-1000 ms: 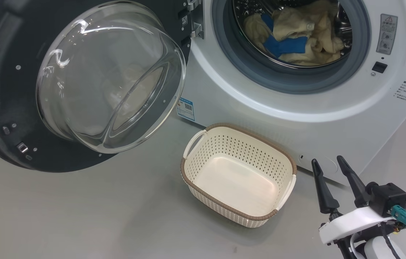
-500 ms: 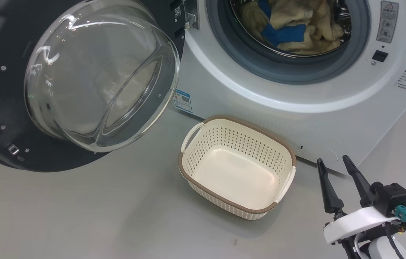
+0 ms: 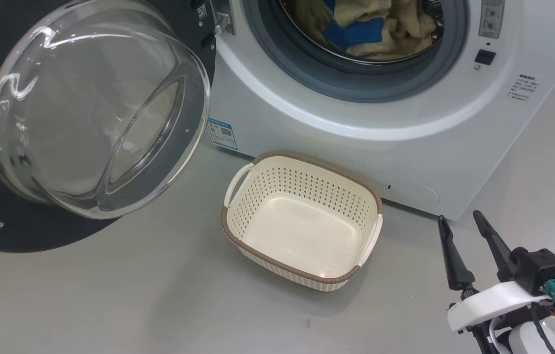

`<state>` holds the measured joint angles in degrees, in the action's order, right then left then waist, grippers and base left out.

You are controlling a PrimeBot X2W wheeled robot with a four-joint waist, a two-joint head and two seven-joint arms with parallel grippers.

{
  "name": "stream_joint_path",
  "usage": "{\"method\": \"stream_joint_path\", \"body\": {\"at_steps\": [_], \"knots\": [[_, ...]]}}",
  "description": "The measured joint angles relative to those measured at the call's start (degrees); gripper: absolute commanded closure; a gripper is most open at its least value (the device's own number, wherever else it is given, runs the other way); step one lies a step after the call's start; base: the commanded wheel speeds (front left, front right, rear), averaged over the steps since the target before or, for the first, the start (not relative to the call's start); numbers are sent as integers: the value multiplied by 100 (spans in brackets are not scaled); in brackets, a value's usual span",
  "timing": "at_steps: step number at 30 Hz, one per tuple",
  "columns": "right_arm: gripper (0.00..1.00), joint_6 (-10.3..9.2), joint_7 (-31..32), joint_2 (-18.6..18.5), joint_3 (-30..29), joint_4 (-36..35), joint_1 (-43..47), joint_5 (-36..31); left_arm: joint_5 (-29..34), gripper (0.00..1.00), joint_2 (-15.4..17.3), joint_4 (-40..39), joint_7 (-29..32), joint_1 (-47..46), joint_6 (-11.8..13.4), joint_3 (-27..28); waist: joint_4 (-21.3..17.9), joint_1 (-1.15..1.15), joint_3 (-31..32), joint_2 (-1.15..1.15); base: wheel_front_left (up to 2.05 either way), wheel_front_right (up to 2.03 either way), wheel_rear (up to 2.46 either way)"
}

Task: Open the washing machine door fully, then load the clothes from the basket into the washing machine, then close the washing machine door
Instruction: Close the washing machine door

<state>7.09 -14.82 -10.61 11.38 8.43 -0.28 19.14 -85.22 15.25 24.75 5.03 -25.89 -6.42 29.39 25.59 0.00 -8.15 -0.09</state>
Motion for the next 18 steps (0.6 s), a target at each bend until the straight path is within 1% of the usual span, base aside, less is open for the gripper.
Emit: {"method": "stream_joint_path", "body": {"at_steps": [3, 7, 13, 18], "knots": [[0, 0, 0, -18, -1, -1, -3, 0, -169, 100, 53, 43, 197, -40, -5, -13, -83, 0, -36, 0, 0, 0, 0], [0, 0, 0, -34, -19, -1, -7, 0, -219, 100, 213, 144, 411, -81, -7, -21, -187, 0, -63, 0, 0, 0, 0], [0, 0, 0, -65, -21, -7, -9, 0, -226, 100, 350, 145, 737, -85, -7, -177, -310, 0, -73, 0, 0, 0, 0], [0, 0, 0, -105, -12, -12, -9, 0, -223, 100, 516, 104, 870, -82, -7, -212, -380, 0, -109, 0, 0, 0, 0]]}}
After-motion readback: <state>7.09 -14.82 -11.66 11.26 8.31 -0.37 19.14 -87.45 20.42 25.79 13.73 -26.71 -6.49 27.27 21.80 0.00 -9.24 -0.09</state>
